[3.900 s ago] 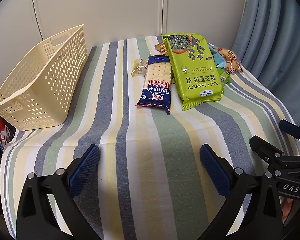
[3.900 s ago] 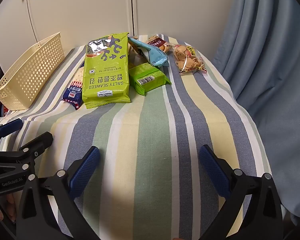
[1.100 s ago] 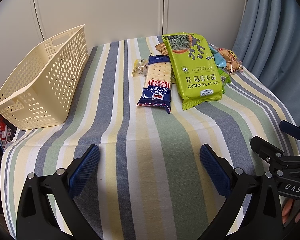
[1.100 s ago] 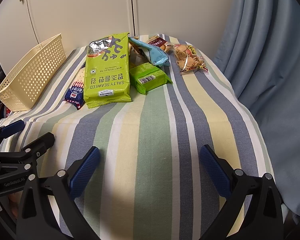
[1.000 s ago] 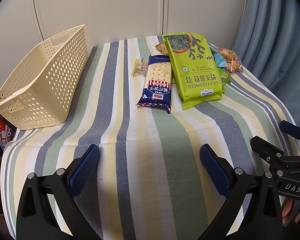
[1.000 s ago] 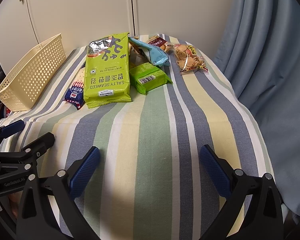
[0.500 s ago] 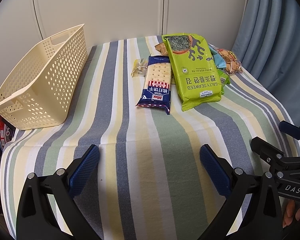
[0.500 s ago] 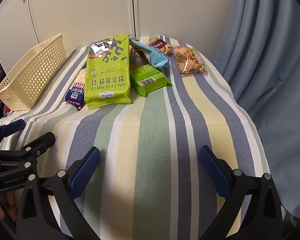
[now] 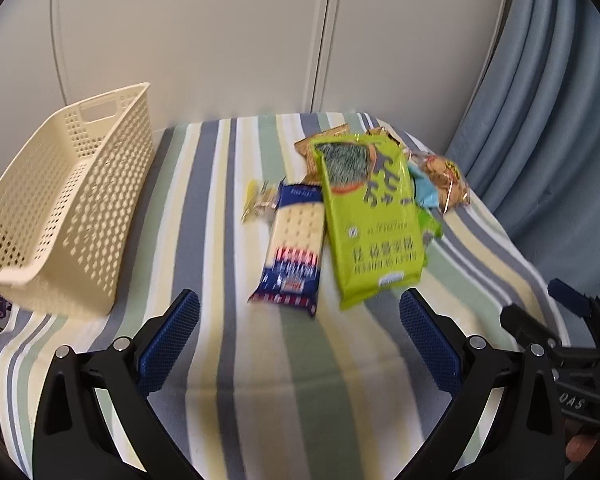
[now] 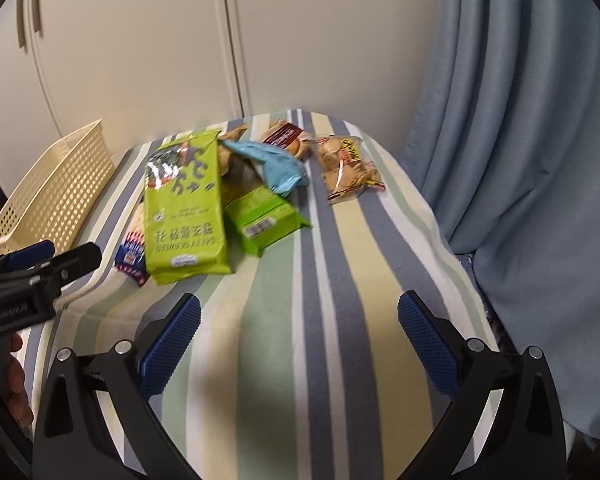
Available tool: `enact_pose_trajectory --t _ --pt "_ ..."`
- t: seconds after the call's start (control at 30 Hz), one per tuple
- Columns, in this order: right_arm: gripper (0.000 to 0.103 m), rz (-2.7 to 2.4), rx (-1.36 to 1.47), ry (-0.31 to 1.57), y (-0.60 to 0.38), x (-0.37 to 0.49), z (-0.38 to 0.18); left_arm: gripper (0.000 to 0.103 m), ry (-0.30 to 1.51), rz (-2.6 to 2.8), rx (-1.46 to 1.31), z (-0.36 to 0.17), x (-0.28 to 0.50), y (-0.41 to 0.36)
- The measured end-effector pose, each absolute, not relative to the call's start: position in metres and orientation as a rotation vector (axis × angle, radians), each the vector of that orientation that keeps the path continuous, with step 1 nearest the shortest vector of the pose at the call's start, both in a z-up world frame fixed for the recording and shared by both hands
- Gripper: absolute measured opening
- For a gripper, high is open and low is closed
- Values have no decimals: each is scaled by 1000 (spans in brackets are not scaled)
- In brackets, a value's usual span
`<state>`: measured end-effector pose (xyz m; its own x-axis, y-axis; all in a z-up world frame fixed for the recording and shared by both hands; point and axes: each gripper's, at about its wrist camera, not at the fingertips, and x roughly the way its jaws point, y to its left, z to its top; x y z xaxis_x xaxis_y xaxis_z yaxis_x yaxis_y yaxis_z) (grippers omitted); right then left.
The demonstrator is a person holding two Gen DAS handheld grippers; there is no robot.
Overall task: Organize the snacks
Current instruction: 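Reach the left tool to the green seaweed bag and grasp it, then carry the seaweed bag into the basket with the left tool while the right tool grasps the light-blue bag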
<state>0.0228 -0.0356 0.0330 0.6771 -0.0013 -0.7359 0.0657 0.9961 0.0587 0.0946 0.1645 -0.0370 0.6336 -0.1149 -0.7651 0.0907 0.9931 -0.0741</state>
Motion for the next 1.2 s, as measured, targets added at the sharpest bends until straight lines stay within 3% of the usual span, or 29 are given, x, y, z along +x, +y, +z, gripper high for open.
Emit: enact_pose_trajectory --t 0.37,0.87,0.9,0.93,0.97,1.2 --pt "98 -65 124 869 -56 38 13 101 943 -133 -95 -56 164 120" --pt "98 -38 122 859 -54 36 12 101 970 -63 -81 -71 200 91" --pt "98 -37 121 858 -54 36 12 98 960 -66 -81 -71 199 92" --pt "98 -36 120 858 -54 36 12 86 952 -65 -80 -71 199 94" --pt "98 -35 118 857 -53 35 12 81 940 -74 -83 -70 197 95" --pt "98 -37 103 857 -48 34 13 78 876 -104 -118 -52 185 112"
